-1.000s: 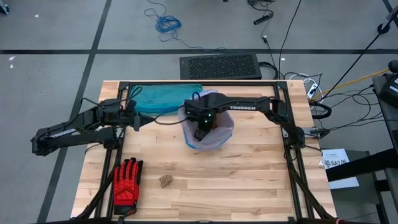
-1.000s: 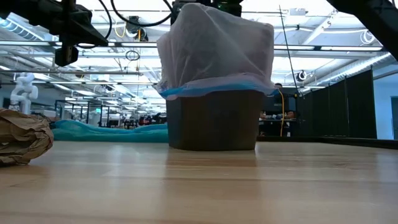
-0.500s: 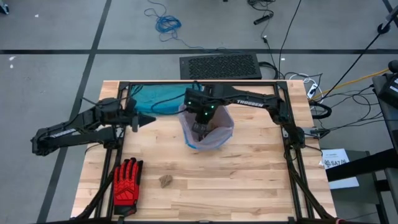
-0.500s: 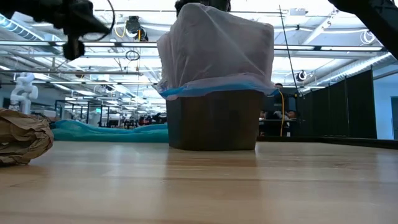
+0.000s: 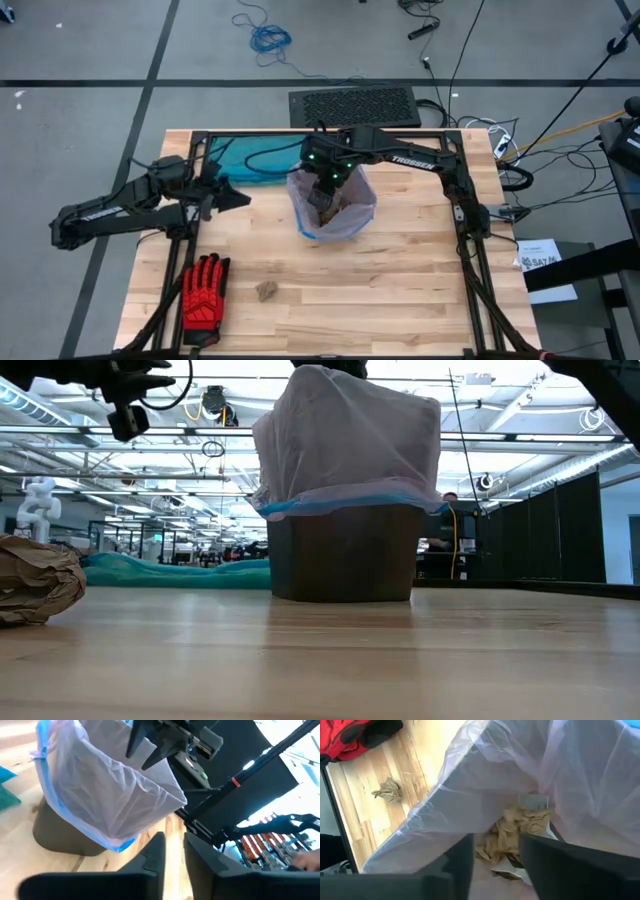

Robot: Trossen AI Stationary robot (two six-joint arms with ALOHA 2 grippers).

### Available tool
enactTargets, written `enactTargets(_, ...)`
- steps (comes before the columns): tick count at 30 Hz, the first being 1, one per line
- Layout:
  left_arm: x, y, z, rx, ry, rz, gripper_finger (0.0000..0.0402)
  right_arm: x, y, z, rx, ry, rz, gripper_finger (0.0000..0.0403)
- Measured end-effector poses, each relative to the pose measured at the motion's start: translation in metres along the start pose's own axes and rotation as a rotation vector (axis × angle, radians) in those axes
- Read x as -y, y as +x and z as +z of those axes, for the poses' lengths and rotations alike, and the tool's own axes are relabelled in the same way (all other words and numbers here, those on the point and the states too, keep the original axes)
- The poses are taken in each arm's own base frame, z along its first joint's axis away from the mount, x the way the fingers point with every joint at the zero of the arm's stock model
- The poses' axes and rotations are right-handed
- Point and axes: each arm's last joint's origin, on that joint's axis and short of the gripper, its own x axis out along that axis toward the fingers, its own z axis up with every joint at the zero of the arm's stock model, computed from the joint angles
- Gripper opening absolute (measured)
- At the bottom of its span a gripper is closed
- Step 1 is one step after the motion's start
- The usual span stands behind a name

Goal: Place trash/remove bag and relplace
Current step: Put the brown napkin into the trash bin

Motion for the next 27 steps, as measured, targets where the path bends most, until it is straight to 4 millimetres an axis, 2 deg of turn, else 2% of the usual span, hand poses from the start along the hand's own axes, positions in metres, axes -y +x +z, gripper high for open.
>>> enactTargets(4,0.001,0.002,-0.002,-0.06,-0.003,-0.053,0.0117,-0.001,-0.005,-0.003,-0.012,-0.016,0.029,0.0211)
enactTargets(8,0.001,0.004,-0.01,-0.178,-0.003,-0.101,0.0145,-0.004,-0.027,-0.007,0.026,-0.027,0.061,0.0245)
enactTargets(21,0.001,0.037,-0.036,-0.507,0.004,-0.153,0.0151,-0.008,-0.132,-0.041,0.272,0.061,0.157,0.0248)
enactTargets(27,0.007,0.054,-0.054,-0.675,-0.082,-0.155,0.0151,-0.008,-0.162,-0.055,0.345,0.079,0.19,0.0248)
